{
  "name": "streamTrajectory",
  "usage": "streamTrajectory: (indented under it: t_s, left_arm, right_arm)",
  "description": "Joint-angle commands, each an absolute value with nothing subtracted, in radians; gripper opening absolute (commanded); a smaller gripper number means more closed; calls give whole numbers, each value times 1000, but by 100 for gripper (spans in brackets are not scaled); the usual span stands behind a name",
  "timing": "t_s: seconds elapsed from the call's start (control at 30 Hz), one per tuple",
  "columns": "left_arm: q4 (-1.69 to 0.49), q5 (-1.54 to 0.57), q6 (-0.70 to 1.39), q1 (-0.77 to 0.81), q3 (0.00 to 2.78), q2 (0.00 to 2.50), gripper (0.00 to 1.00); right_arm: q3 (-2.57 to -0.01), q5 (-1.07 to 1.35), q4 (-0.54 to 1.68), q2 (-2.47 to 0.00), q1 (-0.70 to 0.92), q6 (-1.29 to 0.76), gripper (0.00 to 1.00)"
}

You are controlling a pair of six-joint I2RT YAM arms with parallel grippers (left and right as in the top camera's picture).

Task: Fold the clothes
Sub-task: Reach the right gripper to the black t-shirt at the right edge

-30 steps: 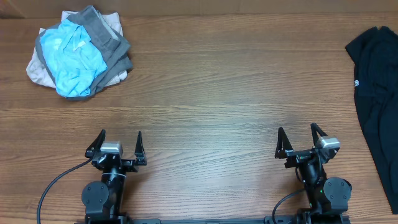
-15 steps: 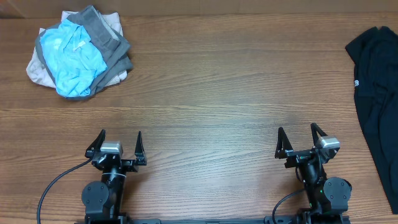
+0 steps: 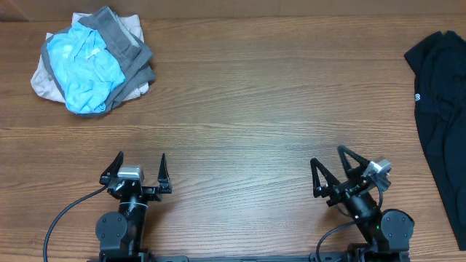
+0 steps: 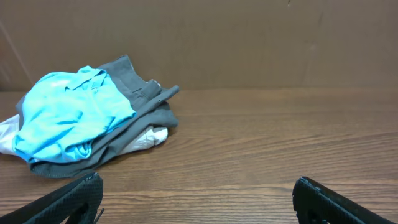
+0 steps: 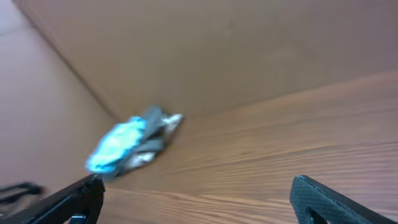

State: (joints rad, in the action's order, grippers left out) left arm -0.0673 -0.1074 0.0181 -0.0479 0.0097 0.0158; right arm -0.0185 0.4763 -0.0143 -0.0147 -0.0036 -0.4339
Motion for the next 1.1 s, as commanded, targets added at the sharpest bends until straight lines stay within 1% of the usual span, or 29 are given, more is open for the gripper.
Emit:
streamTrajectory:
  t_s: [0.0,0.13,0.2,0.33,0.47,0.53,0.6,0.67,0.73,0.83,0.97,1.07]
  left_arm:
    - [-68,-97,-4,-52,5,4,100]
    - [-68,-97,-4,-52,5,4,100]
    - [-68,-97,-4,-52,5,4,100]
    - [-68,-97,-4,-52,5,4,100]
    - [-68,-97,-4,-52,5,4,100]
    - [-68,-97,-4,-52,5,4,100]
    - [-68,-97,-4,-52,5,4,100]
    - [-68,-97,-4,-52,5,4,100]
    - [-68,-97,-4,-52,5,4,100]
    - [-68,-97,-4,-52,5,4,100]
    - [-68,-97,-4,-52,5,4,100]
    - [-68,-97,-4,-52,5,4,100]
  right_arm:
    - [-8,566,-76,-3,6,-612,100]
    - [-19,593,-258,-3,6,-626,100]
    - [-56,572,-297,-3,6,-625,100]
    - [-190,455,-226,-23,5,-572,100]
    - [-382,301,-51,-129,5,-418,100]
    - [-488,168,36,-227,5,-364,100]
    - [-589,-16,107,-342,4,-358,100]
    - [-706,-238,179,-487,4,-358,100]
    - [-844,-387,261,-670,-4,-326,100]
    - [-1038,-392,396,-918,-49,-240,100]
    - [-1357,-393,662,-1296,-149,-196,100]
    - [-1553,-392,819,-1514,-196,-171,100]
